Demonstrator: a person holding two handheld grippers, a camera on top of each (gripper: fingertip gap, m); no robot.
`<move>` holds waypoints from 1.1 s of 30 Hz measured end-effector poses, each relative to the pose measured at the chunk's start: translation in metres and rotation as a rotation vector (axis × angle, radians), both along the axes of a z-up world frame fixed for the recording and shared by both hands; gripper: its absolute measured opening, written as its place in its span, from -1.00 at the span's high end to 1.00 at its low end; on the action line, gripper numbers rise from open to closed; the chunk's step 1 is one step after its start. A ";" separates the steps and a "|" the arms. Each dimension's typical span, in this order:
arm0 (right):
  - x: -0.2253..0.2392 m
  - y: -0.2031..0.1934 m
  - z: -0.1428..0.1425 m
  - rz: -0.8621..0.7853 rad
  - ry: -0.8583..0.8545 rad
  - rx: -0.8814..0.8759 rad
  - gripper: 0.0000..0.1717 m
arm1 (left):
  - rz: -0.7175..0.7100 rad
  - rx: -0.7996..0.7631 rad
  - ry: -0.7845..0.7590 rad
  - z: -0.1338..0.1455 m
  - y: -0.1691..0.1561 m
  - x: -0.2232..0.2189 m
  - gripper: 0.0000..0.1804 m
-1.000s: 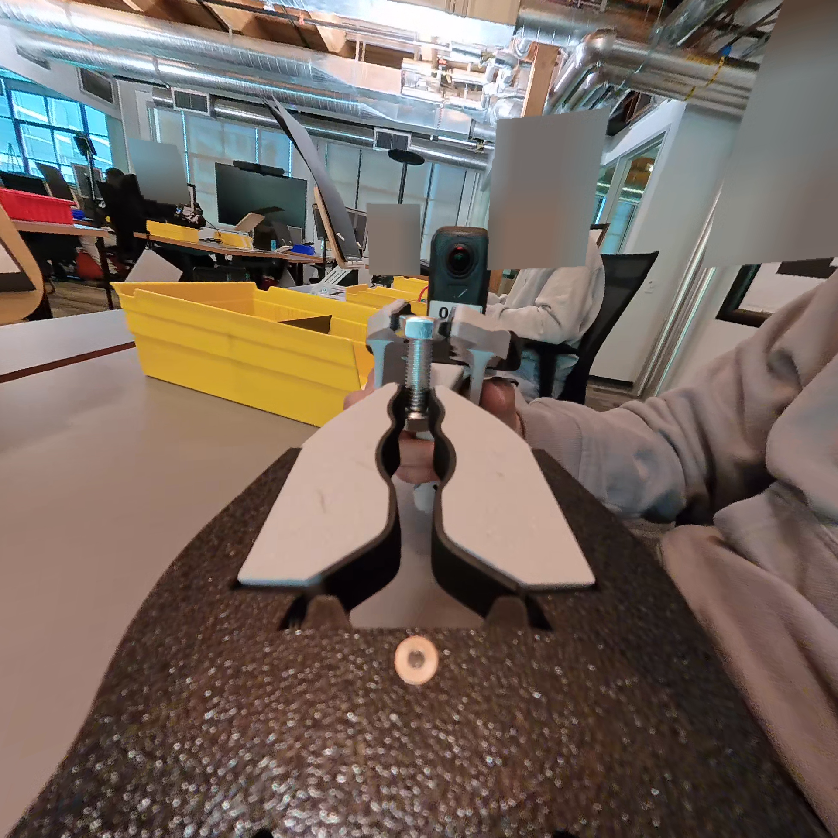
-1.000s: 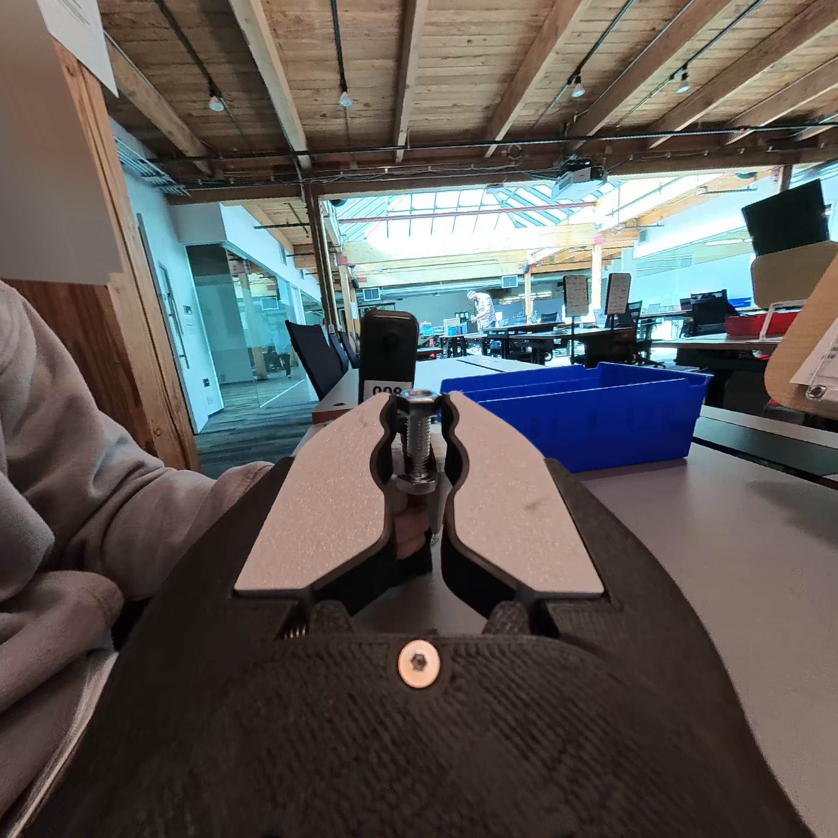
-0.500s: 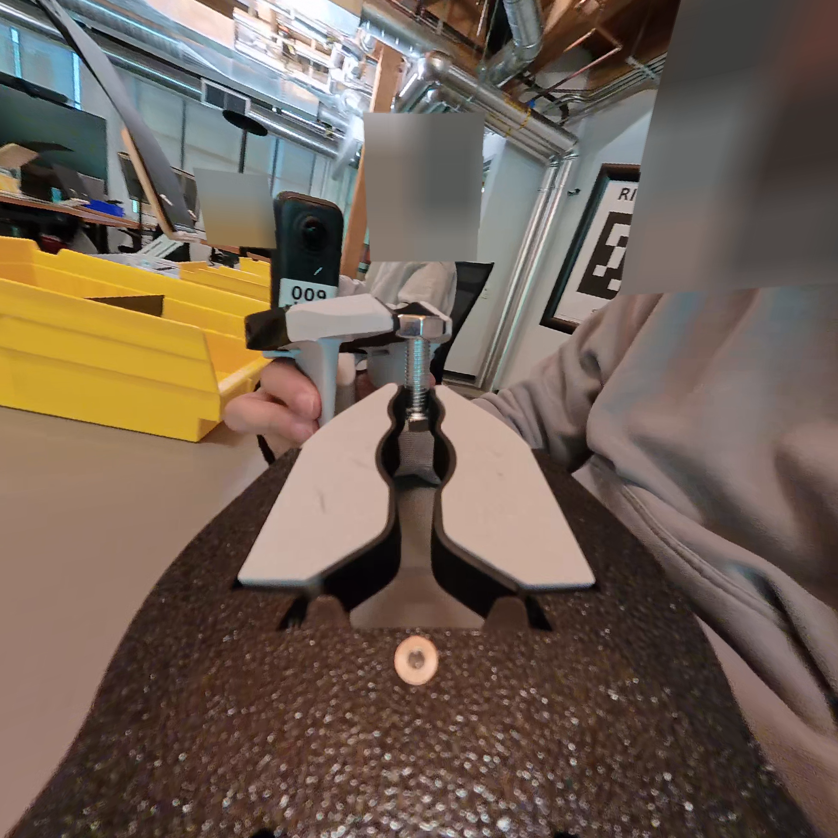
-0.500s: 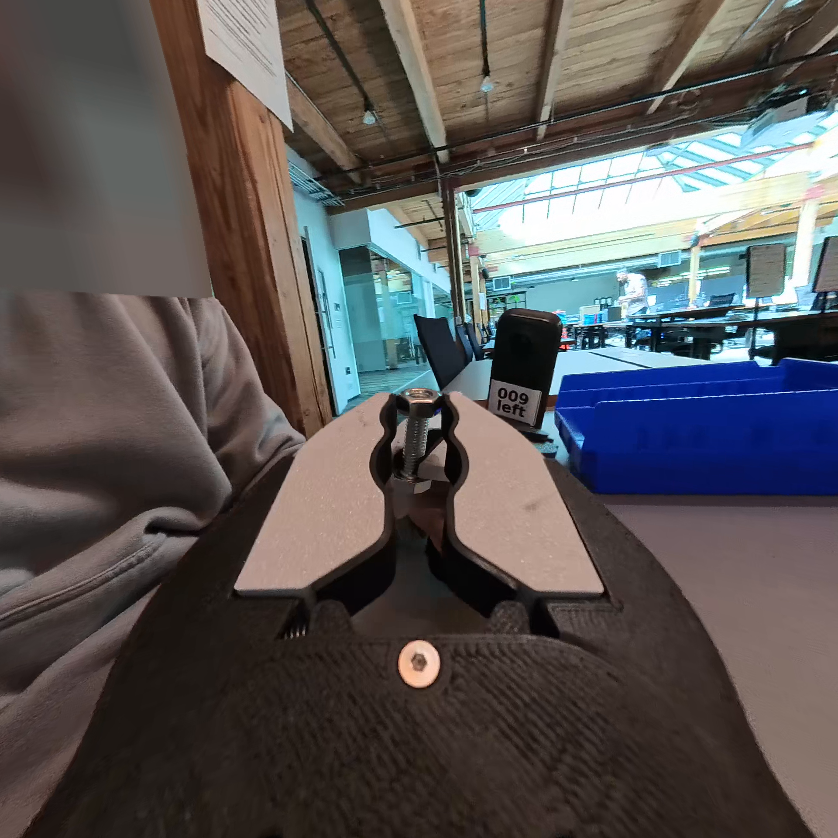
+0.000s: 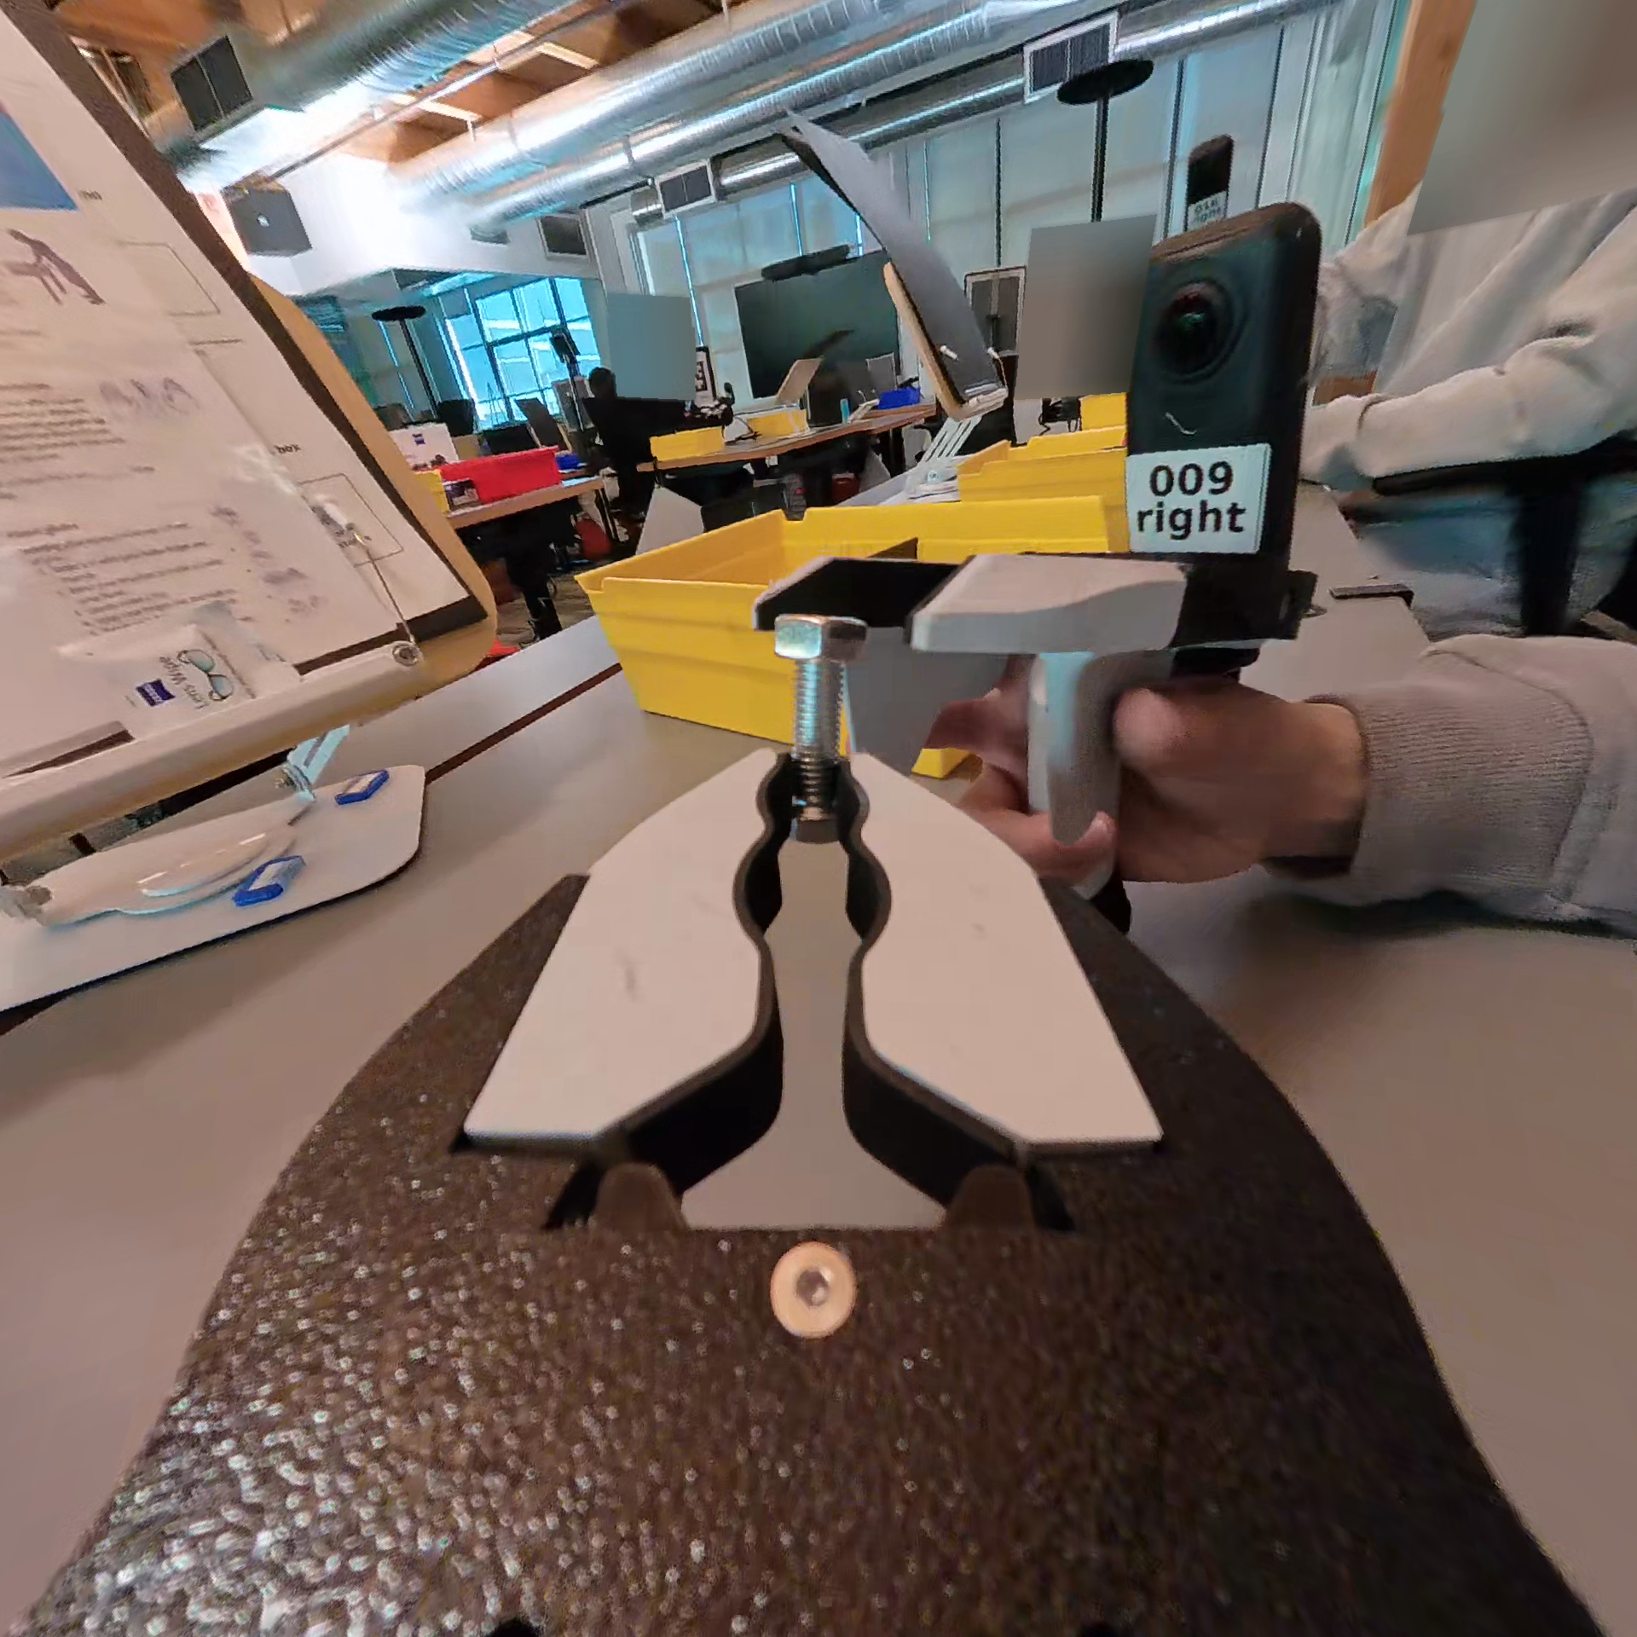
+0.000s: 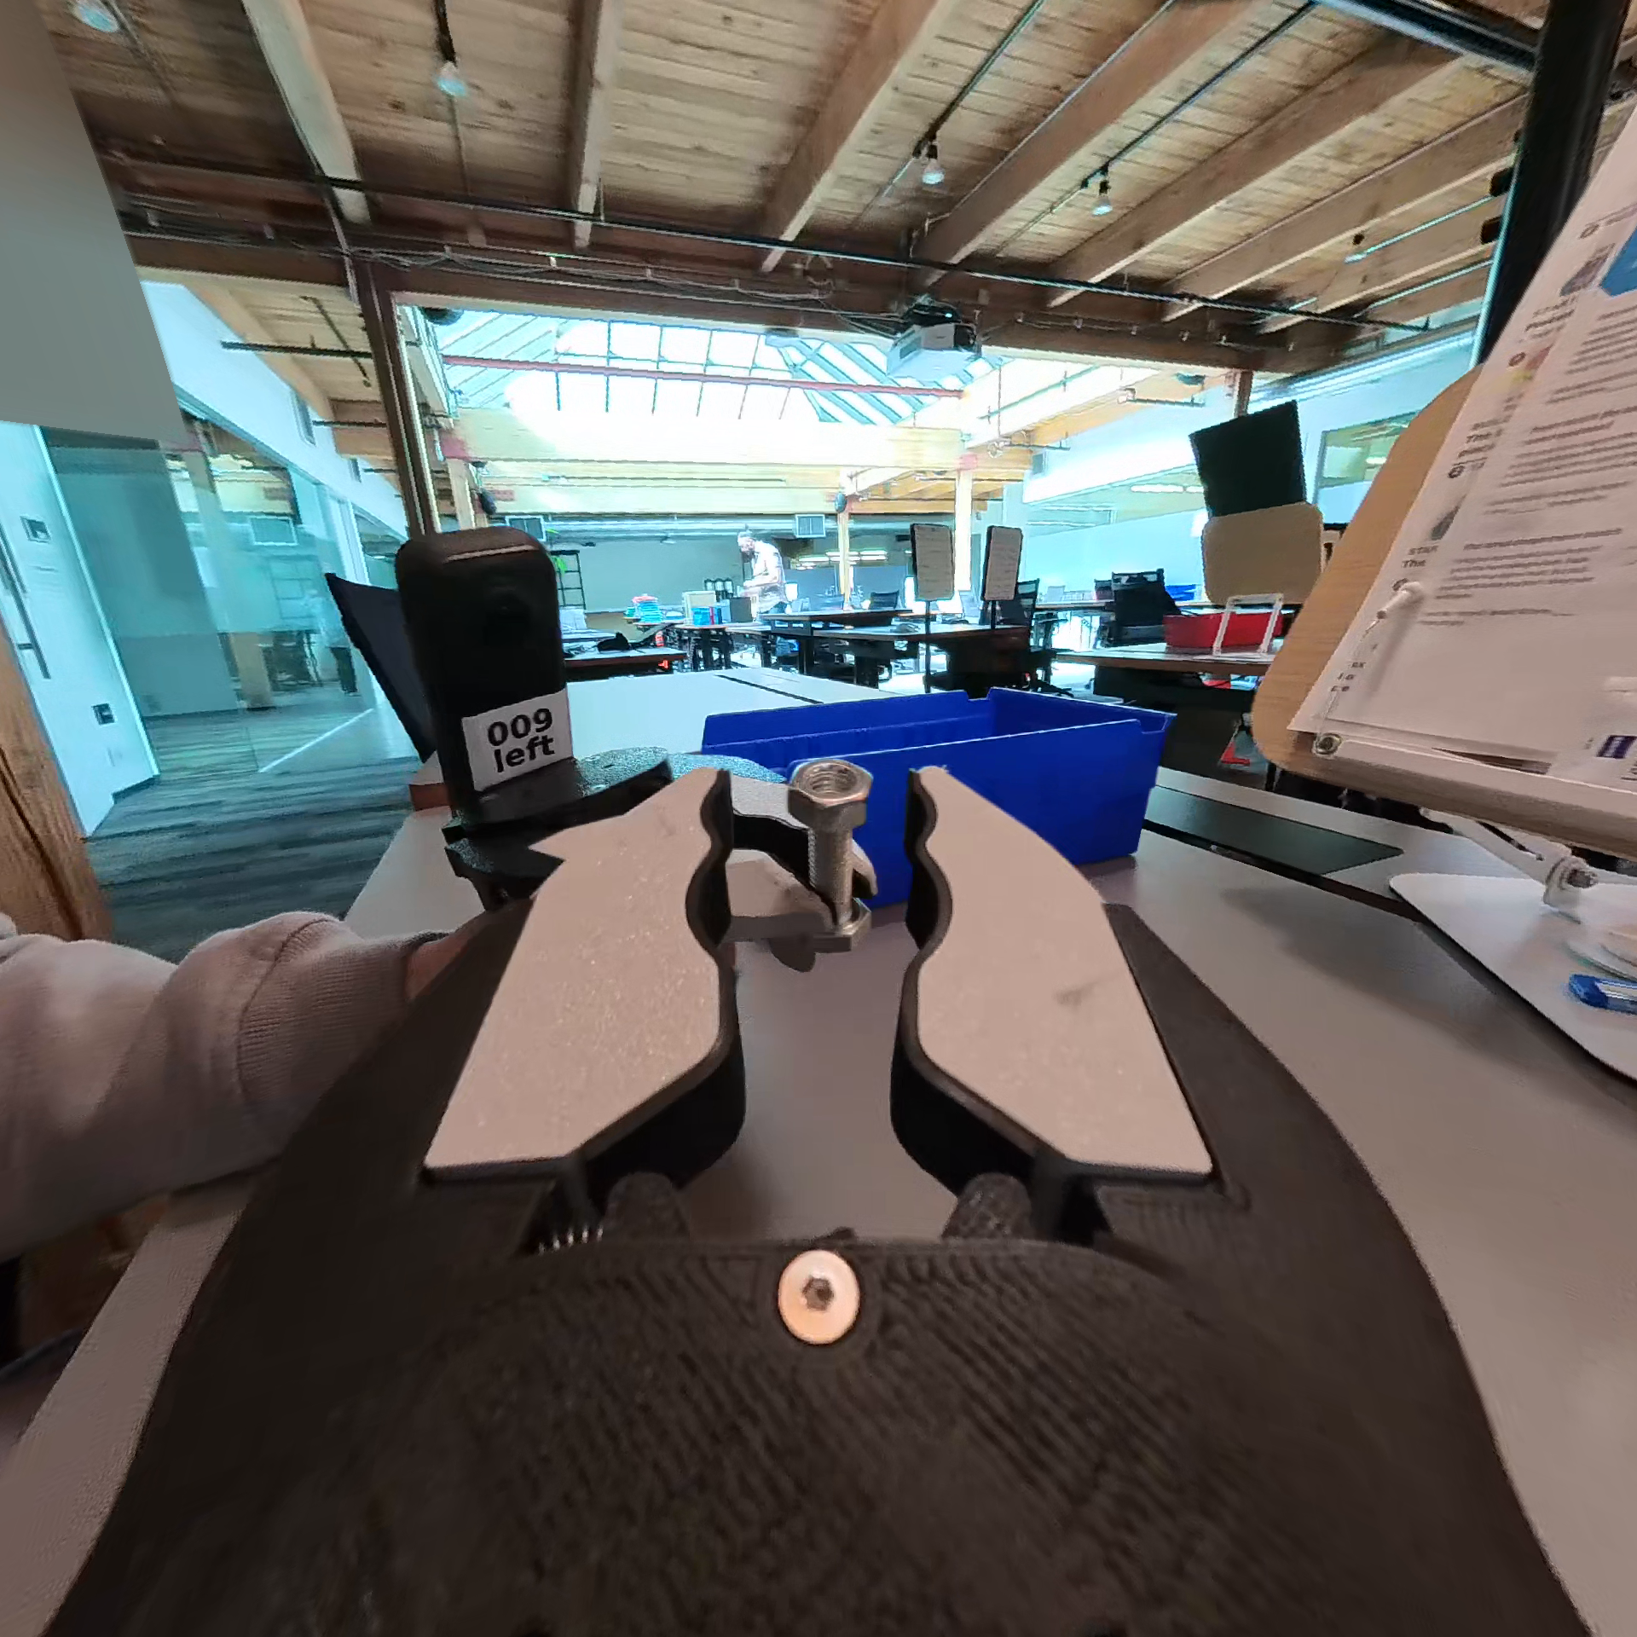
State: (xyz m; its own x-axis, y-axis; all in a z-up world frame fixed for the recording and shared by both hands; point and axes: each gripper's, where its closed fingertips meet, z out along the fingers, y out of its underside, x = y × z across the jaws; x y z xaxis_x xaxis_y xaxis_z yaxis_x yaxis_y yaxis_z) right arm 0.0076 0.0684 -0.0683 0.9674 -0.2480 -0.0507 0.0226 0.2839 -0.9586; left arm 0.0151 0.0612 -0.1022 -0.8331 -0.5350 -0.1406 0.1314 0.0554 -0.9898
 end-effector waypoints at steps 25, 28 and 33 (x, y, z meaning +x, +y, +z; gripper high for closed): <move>0.105 -0.169 0.006 -0.745 0.055 -0.556 0.79 | -0.163 0.003 0.087 -0.007 -0.010 -0.013 0.91; 0.117 -0.239 -0.039 -0.904 0.246 -0.859 0.79 | -0.152 -0.005 0.102 -0.008 -0.009 -0.010 0.91; 0.117 -0.256 -0.092 -0.792 0.517 -0.898 0.79 | -0.149 0.013 0.110 -0.011 -0.010 -0.009 0.91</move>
